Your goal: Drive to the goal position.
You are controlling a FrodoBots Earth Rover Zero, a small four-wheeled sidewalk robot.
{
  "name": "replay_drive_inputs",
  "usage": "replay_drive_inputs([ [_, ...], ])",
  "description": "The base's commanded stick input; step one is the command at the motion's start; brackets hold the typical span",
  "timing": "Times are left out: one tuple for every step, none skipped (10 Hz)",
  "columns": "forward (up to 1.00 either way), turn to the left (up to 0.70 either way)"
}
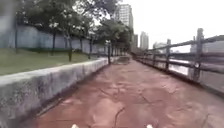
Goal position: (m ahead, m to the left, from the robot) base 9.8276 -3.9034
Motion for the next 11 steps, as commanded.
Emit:
replay_drive_inputs([
  [0.85, 0.02],
  [0.85, 0.02],
  [0.85, 0.02],
  [0.85, -0.08],
  [0.85, -0.26],
  [0.85, -0.31],
  [0.85, -0.32],
  [0.85, -0.32],
  [0.85, -0.32],
  [0.85, -0.32],
  [0.85, -0.32],
])
